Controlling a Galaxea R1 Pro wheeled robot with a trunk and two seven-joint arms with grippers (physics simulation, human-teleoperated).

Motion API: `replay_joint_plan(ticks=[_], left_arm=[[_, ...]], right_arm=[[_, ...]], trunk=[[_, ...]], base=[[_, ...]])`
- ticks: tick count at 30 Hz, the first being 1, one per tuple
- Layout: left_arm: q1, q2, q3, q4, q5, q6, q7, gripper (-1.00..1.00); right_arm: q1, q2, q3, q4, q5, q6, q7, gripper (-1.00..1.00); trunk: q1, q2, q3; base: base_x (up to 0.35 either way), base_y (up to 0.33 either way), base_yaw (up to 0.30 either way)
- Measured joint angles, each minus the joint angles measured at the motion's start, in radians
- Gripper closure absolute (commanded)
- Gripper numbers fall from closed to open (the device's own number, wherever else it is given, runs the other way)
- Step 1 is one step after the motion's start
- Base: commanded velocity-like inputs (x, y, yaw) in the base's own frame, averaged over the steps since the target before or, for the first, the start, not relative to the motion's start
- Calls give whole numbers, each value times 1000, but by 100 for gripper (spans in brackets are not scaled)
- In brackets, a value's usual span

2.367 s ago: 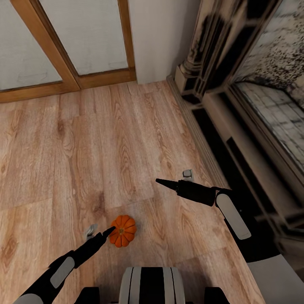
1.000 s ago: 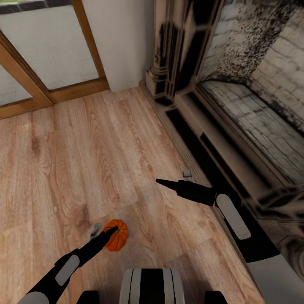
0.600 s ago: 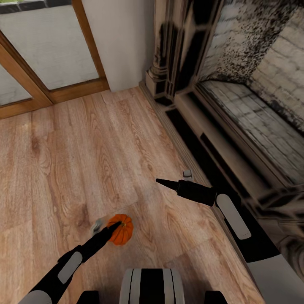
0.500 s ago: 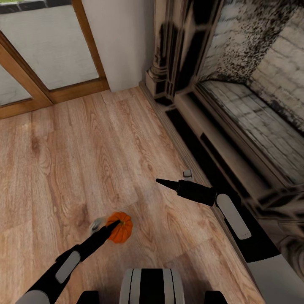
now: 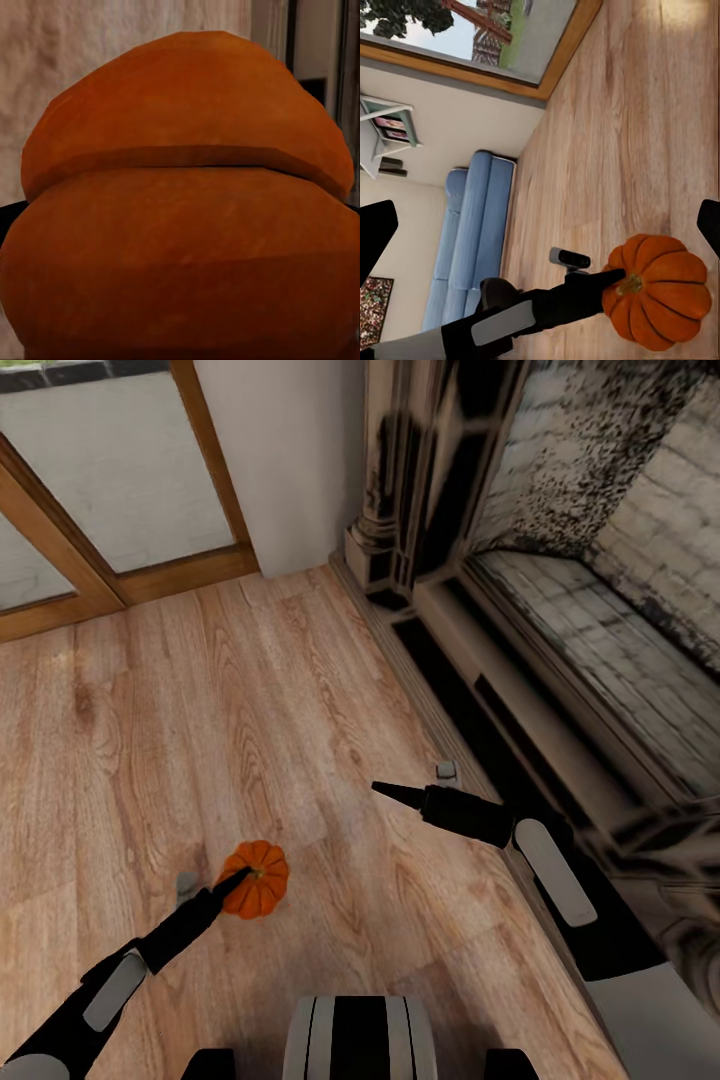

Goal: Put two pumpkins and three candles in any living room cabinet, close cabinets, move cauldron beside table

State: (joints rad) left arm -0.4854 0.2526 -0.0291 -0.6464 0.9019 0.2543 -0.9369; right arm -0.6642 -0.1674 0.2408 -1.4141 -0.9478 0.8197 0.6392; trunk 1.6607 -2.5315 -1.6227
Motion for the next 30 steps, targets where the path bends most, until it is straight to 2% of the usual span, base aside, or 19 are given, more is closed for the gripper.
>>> replay_joint_plan(ticks=[2, 5, 10, 16, 23, 26, 27, 29, 30], left_arm=[[12, 12, 0, 2, -8, -6, -1, 100], [29, 15, 8, -14, -7, -21, 0, 100], [57, 44, 5, -29, -3, -26, -8, 100], [70, 79, 3, -41, -3, -23, -12, 100], [70, 119, 1, -50, -2, -22, -13, 100], [70, 119, -2, -67, -3, -10, -15, 100], [70, 119, -5, -101, -3, 8, -18, 100], [70, 121, -4, -150, -1, 44, -19, 100], [70, 122, -6, -195, -6, 93, -20, 100]], right_arm=[[0, -11, 2, 11, 1, 11, 9, -100], [-17, -27, -2, 19, -12, 28, 19, -100], [1, -52, 26, 47, 21, 55, 23, -100], [18, -58, 60, 72, 59, 87, 22, -100], [18, -54, 99, 75, 99, 87, 19, -100], [18, -53, 105, 76, 116, 85, 18, -100], [18, -53, 106, 76, 235, 85, 18, -100], [18, -54, 105, 76, 241, 85, 18, -100], [18, -54, 105, 77, 243, 85, 17, -100]], trunk=[[0, 0, 0], [0, 0, 0], [0, 0, 0], [0, 0, 0], [0, 0, 0], [0, 0, 0], [0, 0, 0], [0, 0, 0], [0, 0, 0]], base=[[0, 0, 0], [0, 0, 0], [0, 0, 0], [0, 0, 0], [0, 0, 0], [0, 0, 0], [0, 0, 0], [0, 0, 0], [0, 0, 0]])
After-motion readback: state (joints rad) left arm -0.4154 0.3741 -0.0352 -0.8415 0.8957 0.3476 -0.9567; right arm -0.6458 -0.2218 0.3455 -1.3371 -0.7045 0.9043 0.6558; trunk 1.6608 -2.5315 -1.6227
